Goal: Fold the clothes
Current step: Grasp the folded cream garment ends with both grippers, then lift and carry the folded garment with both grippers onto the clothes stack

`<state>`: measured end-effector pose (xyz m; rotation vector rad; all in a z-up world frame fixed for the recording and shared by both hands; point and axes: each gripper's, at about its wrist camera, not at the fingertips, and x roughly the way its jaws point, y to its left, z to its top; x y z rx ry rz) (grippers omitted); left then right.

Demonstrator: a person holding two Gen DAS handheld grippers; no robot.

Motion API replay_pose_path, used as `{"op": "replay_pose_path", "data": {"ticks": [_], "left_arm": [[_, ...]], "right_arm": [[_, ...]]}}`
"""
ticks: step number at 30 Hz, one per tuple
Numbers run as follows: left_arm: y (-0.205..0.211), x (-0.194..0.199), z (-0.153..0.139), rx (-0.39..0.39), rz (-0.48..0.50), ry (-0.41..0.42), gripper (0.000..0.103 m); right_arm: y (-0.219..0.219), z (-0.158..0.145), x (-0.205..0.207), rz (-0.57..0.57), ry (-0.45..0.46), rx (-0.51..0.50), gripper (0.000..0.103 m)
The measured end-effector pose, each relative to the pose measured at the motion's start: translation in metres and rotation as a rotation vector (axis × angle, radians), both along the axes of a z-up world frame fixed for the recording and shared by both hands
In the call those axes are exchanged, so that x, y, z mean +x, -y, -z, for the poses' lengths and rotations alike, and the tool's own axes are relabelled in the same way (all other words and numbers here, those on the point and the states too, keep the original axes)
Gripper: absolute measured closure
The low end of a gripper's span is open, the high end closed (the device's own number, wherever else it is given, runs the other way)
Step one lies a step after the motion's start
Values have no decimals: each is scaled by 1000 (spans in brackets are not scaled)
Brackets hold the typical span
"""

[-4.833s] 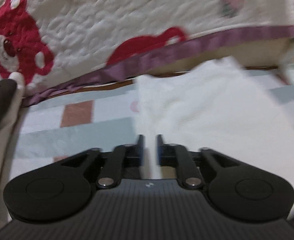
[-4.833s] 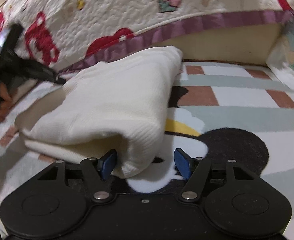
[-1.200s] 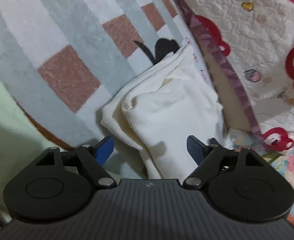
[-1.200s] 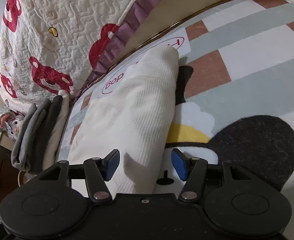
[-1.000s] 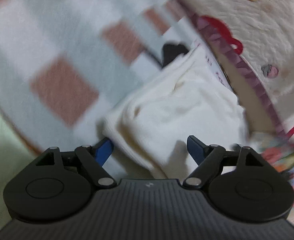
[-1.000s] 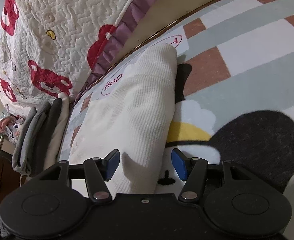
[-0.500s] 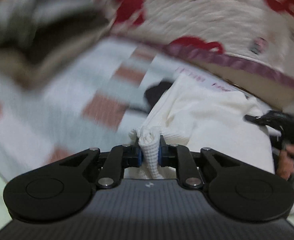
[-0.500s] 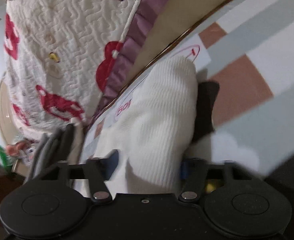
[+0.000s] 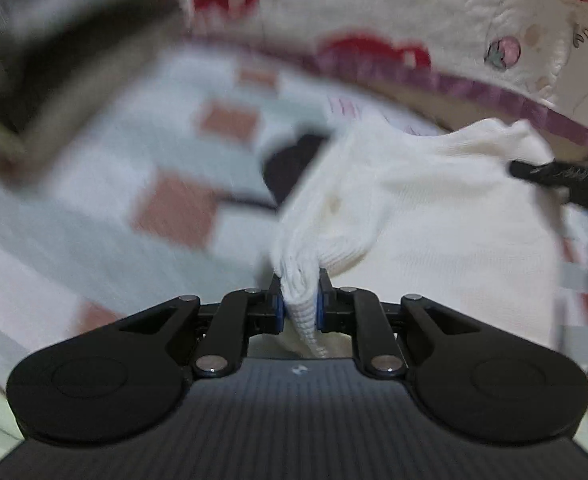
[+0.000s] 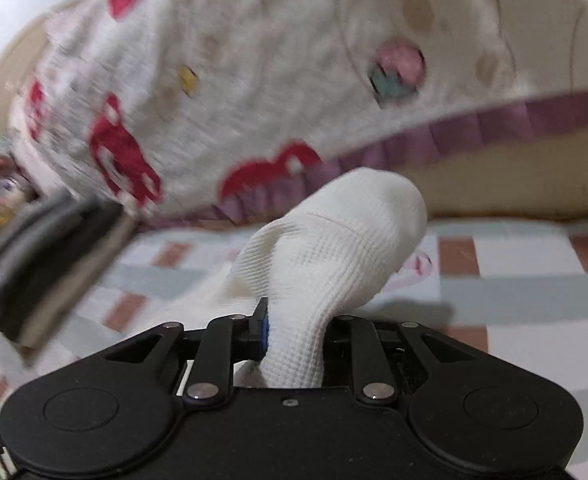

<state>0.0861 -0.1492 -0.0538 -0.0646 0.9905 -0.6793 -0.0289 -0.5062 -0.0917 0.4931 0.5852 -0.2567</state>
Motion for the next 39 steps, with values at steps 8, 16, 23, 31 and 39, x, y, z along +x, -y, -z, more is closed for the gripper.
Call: {"op": "replay_pose_path", "data": {"ticks": [8, 16, 23, 31, 39], "left_arm": [[-28, 2, 15, -146, -62, -185, 50], [-22, 12, 36, -193, -178, -301, 27], [-38, 2, 36, -178, -264, -418, 26], [-38, -3, 41, -203, -362, -541, 15], [8, -9, 39, -106, -218, -128, 73]], "right_arm": [[25, 14, -8, 37, -13, 117, 72], [29, 27, -29, 68, -44, 301, 55], [32, 37, -38, 49, -58, 407, 48], [41, 46, -19, 31, -72, 415, 47], [52, 58, -4, 51, 42, 446, 46]]}}
